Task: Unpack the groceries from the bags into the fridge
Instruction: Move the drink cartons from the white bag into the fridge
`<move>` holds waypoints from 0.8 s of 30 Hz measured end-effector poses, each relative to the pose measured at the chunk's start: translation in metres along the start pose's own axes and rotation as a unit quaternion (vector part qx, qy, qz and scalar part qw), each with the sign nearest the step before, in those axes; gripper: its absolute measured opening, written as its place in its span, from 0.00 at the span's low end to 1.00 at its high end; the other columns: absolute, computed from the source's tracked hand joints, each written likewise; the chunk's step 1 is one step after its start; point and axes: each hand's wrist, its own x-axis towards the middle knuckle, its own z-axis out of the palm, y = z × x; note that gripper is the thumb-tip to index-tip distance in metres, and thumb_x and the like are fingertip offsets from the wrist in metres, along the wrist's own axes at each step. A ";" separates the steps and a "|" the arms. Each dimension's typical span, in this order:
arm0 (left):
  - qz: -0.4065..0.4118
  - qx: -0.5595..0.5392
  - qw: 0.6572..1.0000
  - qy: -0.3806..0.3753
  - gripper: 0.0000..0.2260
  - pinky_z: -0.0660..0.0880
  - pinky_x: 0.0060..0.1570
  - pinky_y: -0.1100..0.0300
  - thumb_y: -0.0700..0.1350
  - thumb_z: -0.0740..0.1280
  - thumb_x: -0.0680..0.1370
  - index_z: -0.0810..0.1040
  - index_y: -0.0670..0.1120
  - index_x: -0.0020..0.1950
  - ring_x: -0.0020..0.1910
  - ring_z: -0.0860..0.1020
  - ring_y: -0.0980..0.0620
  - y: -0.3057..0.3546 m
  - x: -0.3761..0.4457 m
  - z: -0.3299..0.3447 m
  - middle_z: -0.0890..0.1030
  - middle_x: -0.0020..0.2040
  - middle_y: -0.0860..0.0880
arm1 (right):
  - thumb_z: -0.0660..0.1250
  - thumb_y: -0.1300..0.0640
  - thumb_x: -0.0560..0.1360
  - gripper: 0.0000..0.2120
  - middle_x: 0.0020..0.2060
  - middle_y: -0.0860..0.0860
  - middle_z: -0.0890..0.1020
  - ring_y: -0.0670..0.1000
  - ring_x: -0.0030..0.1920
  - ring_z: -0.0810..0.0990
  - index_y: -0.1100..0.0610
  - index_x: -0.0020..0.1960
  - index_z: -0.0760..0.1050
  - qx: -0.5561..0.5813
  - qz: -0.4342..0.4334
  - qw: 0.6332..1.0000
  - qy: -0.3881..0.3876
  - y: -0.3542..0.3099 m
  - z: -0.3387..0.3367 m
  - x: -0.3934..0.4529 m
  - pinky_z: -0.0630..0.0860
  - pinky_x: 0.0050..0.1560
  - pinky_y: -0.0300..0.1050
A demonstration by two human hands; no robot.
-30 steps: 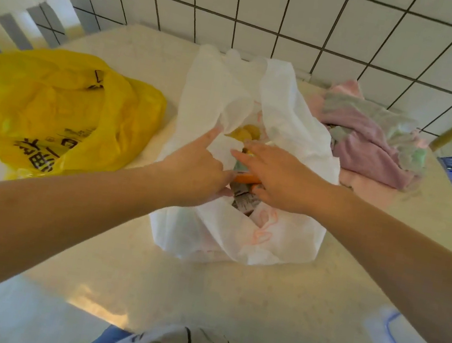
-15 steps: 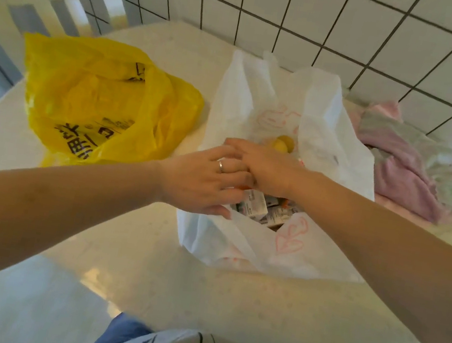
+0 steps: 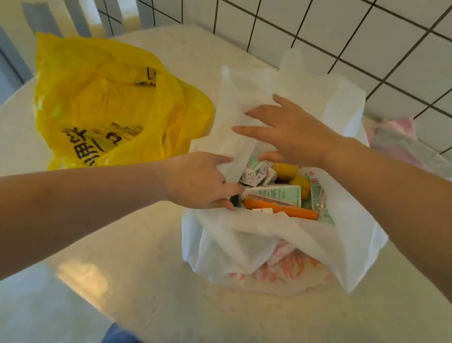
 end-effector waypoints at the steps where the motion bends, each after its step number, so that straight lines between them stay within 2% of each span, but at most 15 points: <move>1: -0.029 -0.028 0.999 -0.010 0.24 0.67 0.61 0.51 0.58 0.42 0.81 0.53 0.49 0.74 0.55 0.78 0.43 -0.003 0.001 0.004 0.80 0.54 0.46 | 0.71 0.50 0.71 0.25 0.63 0.58 0.75 0.58 0.64 0.73 0.52 0.66 0.72 0.039 0.015 0.999 0.016 0.002 0.003 0.002 0.58 0.69 0.61; 2: -0.063 -0.050 0.997 -0.010 0.24 0.72 0.48 0.53 0.58 0.45 0.81 0.49 0.50 0.75 0.53 0.78 0.43 -0.006 0.003 0.009 0.78 0.57 0.46 | 0.70 0.49 0.72 0.19 0.58 0.55 0.78 0.56 0.59 0.76 0.51 0.61 0.76 0.098 0.046 0.993 0.042 0.004 0.005 0.005 0.64 0.67 0.61; 3: -0.098 -0.065 0.993 -0.005 0.26 0.71 0.39 0.54 0.58 0.49 0.81 0.47 0.51 0.76 0.50 0.78 0.43 -0.011 0.003 0.013 0.75 0.60 0.47 | 0.70 0.48 0.72 0.14 0.54 0.53 0.79 0.55 0.55 0.77 0.51 0.56 0.79 0.165 0.083 0.980 0.071 0.006 0.006 0.008 0.70 0.62 0.60; 4: -0.132 -0.071 0.989 -0.002 0.29 0.70 0.37 0.55 0.59 0.52 0.80 0.45 0.50 0.76 0.51 0.77 0.44 -0.015 0.003 0.016 0.71 0.62 0.47 | 0.70 0.48 0.72 0.12 0.52 0.53 0.78 0.54 0.52 0.76 0.51 0.53 0.80 0.211 0.110 0.967 0.095 0.008 0.008 0.011 0.73 0.56 0.58; 5: -0.167 -0.072 0.983 -0.001 0.33 0.70 0.38 0.55 0.61 0.56 0.78 0.44 0.49 0.76 0.55 0.75 0.44 -0.019 0.001 0.019 0.67 0.65 0.46 | 0.70 0.47 0.72 0.13 0.53 0.53 0.77 0.54 0.54 0.75 0.51 0.54 0.80 0.205 0.112 0.967 0.098 0.011 0.012 0.015 0.72 0.57 0.58; 6: -0.194 -0.065 0.979 0.001 0.38 0.71 0.44 0.54 0.63 0.58 0.76 0.43 0.48 0.76 0.61 0.71 0.44 -0.023 0.001 0.025 0.62 0.69 0.45 | 0.70 0.47 0.72 0.16 0.58 0.54 0.76 0.56 0.59 0.73 0.50 0.57 0.79 0.164 0.092 0.978 0.090 0.016 0.019 0.018 0.68 0.62 0.59; 7: -0.209 -0.051 0.977 -0.001 0.42 0.70 0.52 0.52 0.67 0.58 0.74 0.43 0.47 0.76 0.67 0.66 0.42 -0.027 0.000 0.031 0.55 0.73 0.43 | 0.69 0.45 0.72 0.20 0.65 0.55 0.72 0.57 0.66 0.68 0.48 0.63 0.75 0.116 0.065 0.989 0.059 0.021 0.026 0.021 0.60 0.68 0.60; 9: -0.217 -0.030 0.975 -0.032 0.47 0.57 0.69 0.46 0.73 0.53 0.70 0.40 0.46 0.76 0.74 0.50 0.40 -0.031 0.003 0.042 0.42 0.77 0.41 | 0.63 0.41 0.75 0.27 0.75 0.53 0.57 0.55 0.75 0.52 0.44 0.72 0.63 0.062 0.057 0.996 -0.038 0.032 0.037 0.024 0.44 0.71 0.63; 11: -0.227 -0.058 0.970 -0.060 0.48 0.40 0.72 0.41 0.76 0.47 0.68 0.35 0.47 0.75 0.75 0.40 0.39 -0.034 0.010 0.052 0.36 0.76 0.42 | 0.56 0.37 0.76 0.30 0.77 0.50 0.49 0.52 0.76 0.43 0.42 0.75 0.52 0.037 0.077 0.990 -0.111 0.044 0.049 0.027 0.38 0.70 0.66; 12: -0.242 -0.085 0.965 -0.063 0.47 0.37 0.71 0.41 0.77 0.44 0.67 0.34 0.48 0.75 0.75 0.39 0.40 -0.035 0.015 0.056 0.35 0.76 0.42 | 0.52 0.36 0.76 0.30 0.77 0.49 0.48 0.52 0.76 0.42 0.41 0.75 0.48 0.033 0.085 0.986 -0.139 0.050 0.054 0.029 0.37 0.70 0.67; 14: -0.283 -0.154 0.945 -0.053 0.45 0.37 0.72 0.41 0.76 0.39 0.66 0.33 0.51 0.75 0.75 0.40 0.40 -0.040 0.024 0.063 0.37 0.77 0.44 | 0.47 0.35 0.77 0.29 0.77 0.47 0.50 0.51 0.76 0.44 0.40 0.75 0.45 0.042 0.099 0.976 -0.187 0.064 0.064 0.032 0.35 0.69 0.68; 19: -0.378 -0.325 0.865 -0.060 0.43 0.41 0.71 0.39 0.75 0.35 0.63 0.32 0.57 0.74 0.76 0.43 0.43 -0.049 0.058 0.078 0.44 0.78 0.48 | 0.43 0.35 0.76 0.28 0.76 0.45 0.55 0.51 0.76 0.51 0.38 0.75 0.45 0.107 0.132 0.950 -0.261 0.093 0.094 0.029 0.37 0.69 0.68; 22: -0.382 -0.374 0.844 -0.050 0.39 0.41 0.71 0.38 0.72 0.37 0.68 0.33 0.56 0.74 0.76 0.48 0.44 -0.050 0.076 0.084 0.51 0.77 0.47 | 0.41 0.32 0.74 0.30 0.75 0.44 0.57 0.50 0.75 0.56 0.37 0.74 0.44 0.155 0.152 0.926 -0.309 0.104 0.111 0.021 0.42 0.70 0.66; 24: -0.375 -0.369 0.850 -0.024 0.32 0.41 0.71 0.38 0.67 0.40 0.75 0.36 0.55 0.75 0.75 0.55 0.45 -0.050 0.083 0.089 0.61 0.75 0.46 | 0.43 0.31 0.74 0.31 0.75 0.46 0.59 0.52 0.73 0.60 0.37 0.74 0.46 0.200 0.173 0.908 -0.325 0.111 0.121 0.011 0.50 0.71 0.61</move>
